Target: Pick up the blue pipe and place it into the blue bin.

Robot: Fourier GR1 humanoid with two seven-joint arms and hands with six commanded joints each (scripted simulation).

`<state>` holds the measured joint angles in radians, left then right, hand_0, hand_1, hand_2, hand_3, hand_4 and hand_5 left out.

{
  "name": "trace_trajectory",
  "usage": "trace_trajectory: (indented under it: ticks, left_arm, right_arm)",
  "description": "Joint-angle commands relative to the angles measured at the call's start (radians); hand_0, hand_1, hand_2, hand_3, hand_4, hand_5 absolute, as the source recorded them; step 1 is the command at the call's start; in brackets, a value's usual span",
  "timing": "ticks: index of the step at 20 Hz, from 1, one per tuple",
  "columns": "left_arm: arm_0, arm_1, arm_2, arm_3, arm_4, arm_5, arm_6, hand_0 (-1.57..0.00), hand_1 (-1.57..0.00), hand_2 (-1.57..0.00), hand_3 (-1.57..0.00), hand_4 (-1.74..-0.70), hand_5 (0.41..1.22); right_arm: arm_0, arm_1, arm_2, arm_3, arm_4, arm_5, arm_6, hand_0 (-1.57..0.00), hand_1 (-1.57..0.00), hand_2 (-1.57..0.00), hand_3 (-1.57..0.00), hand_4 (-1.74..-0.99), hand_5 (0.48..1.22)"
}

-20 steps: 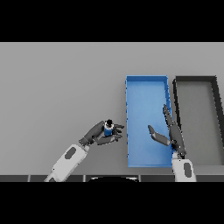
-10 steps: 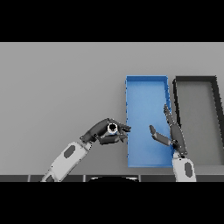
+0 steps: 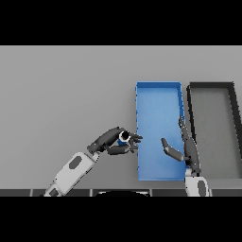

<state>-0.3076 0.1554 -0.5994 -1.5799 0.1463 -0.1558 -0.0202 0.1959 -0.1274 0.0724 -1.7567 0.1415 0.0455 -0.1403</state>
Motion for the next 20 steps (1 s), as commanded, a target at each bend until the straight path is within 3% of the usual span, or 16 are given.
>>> trace_trajectory:
  ticks: [1,4,6,9,13,18,20]
  left_arm:
    - [0.008,0.000,-0.007,-0.007,-0.008,0.005,-0.003,-1.57,-1.57,-1.57,-1.44,-1.73,1.220]
    - [0.018,0.006,-0.007,-0.002,-0.014,-0.001,-0.022,-1.57,-1.57,-1.57,-1.44,-1.73,1.221]
    - [0.008,-0.003,-0.005,-0.007,-0.004,0.000,-0.006,-1.57,-1.57,-1.57,-1.44,-1.73,1.221]
    - [0.006,0.001,-0.001,0.001,-0.011,-0.002,-0.008,-1.57,-1.57,-1.57,-1.44,-1.73,1.221]
    - [0.009,0.007,0.000,-0.011,-0.003,-0.011,0.003,-1.57,-1.57,-1.57,-1.44,-1.73,1.221]
    - [-0.006,-0.001,-0.002,0.007,-0.026,-0.005,0.007,-1.57,-1.57,-1.57,-1.44,-1.73,1.221]
    - [-0.006,0.004,0.001,0.001,-0.019,-0.013,0.006,-1.57,-1.57,-1.57,-1.44,-1.73,1.221]
  right_arm:
    - [0.009,0.008,0.002,0.005,0.000,-0.002,0.001,0.00,0.00,0.00,0.00,-1.207,0.619]
    - [0.005,-0.004,0.002,-0.051,-0.055,0.038,-0.020,0.00,0.00,0.00,0.00,-1.195,0.610]
    - [-0.002,-0.041,-0.005,-0.093,-0.173,0.136,0.009,0.00,0.00,0.00,0.00,-1.199,0.593]
    - [-0.034,-0.132,0.006,-0.199,-0.285,0.239,0.100,0.00,0.00,0.00,0.00,-1.232,0.550]
    - [-0.143,-0.211,0.067,-0.298,-0.343,0.308,0.229,0.00,0.00,0.00,0.00,-1.286,0.520]
    - [-0.294,-0.243,0.146,-0.336,-0.401,0.352,0.376,0.00,0.00,0.00,0.00,-1.295,0.522]
    - [-0.348,-0.247,0.177,-0.330,-0.416,0.384,0.386,0.00,0.00,0.00,0.00,-1.300,0.529]
